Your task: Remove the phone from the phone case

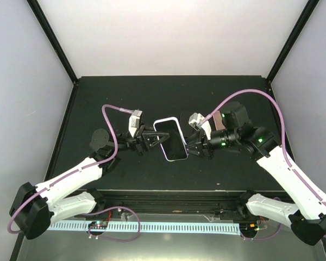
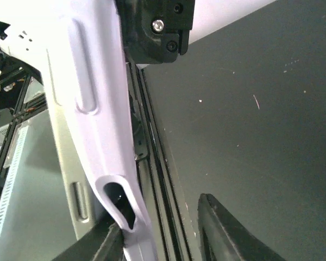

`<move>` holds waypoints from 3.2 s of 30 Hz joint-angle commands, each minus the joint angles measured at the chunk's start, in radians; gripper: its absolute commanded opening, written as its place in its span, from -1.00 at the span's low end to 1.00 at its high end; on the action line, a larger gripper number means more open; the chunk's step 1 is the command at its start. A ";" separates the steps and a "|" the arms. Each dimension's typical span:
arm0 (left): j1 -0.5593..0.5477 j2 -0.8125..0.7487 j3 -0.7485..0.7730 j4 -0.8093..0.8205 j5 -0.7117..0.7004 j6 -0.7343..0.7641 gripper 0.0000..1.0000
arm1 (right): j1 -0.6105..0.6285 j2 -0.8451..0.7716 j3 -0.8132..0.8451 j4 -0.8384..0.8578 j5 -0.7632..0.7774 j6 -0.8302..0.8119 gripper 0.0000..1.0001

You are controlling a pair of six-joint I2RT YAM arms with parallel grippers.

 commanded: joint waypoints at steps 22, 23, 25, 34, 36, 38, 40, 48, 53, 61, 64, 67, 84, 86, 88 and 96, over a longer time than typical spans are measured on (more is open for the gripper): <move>-0.010 -0.040 0.069 -0.457 -0.404 0.184 0.73 | -0.145 -0.070 -0.158 0.391 -0.179 0.158 -0.99; -0.009 -0.061 0.073 -0.498 -0.429 0.212 0.75 | -0.159 -0.072 -0.158 0.379 -0.131 0.161 -0.99; -0.007 -0.108 0.082 -0.583 -0.494 0.267 0.78 | -0.192 -0.078 -0.157 0.361 -0.064 0.164 -0.99; -0.007 -0.155 0.120 -0.930 -0.735 0.486 0.54 | -0.243 -0.085 -0.186 0.273 0.314 0.265 -0.99; -0.009 -0.125 0.137 -0.994 -0.754 0.523 0.44 | -0.244 -0.052 -0.142 0.150 0.471 0.314 -0.99; -0.022 -0.097 0.142 -1.020 -0.762 0.548 0.38 | -0.247 -0.013 -0.111 0.066 0.512 0.305 -0.99; -0.058 -0.081 0.127 -1.002 -0.796 0.570 0.36 | -0.248 0.026 -0.105 0.004 0.523 0.306 -0.99; -0.324 0.021 0.125 -0.897 -1.012 0.775 0.44 | -0.280 0.135 -0.226 -0.056 0.343 0.340 -0.99; -0.420 0.132 0.130 -0.817 -1.077 0.810 0.45 | -0.282 0.220 -0.276 -0.003 0.303 0.380 -0.99; -0.491 0.376 0.169 -0.662 -1.184 0.779 0.45 | -0.293 0.325 -0.325 0.081 0.355 0.463 -0.99; -0.504 0.450 0.169 -0.569 -1.191 0.769 0.44 | -0.298 0.358 -0.326 0.089 0.415 0.475 -0.99; -0.512 0.527 0.192 -0.515 -1.191 0.770 0.42 | -0.300 0.396 -0.314 0.084 0.480 0.482 -0.99; -0.514 0.767 0.274 -0.359 -1.120 0.762 0.40 | -0.301 0.468 -0.295 0.072 0.507 0.491 -0.99; -0.514 0.782 0.285 -0.360 -1.134 0.761 0.40 | -0.301 0.462 -0.302 0.077 0.497 0.490 -0.99; -0.514 0.797 0.298 -0.367 -1.157 0.760 0.40 | -0.302 0.453 -0.310 0.082 0.494 0.490 -0.99; -0.511 0.841 0.344 -0.401 -1.206 0.764 0.39 | -0.304 0.443 -0.324 0.089 0.476 0.489 -0.99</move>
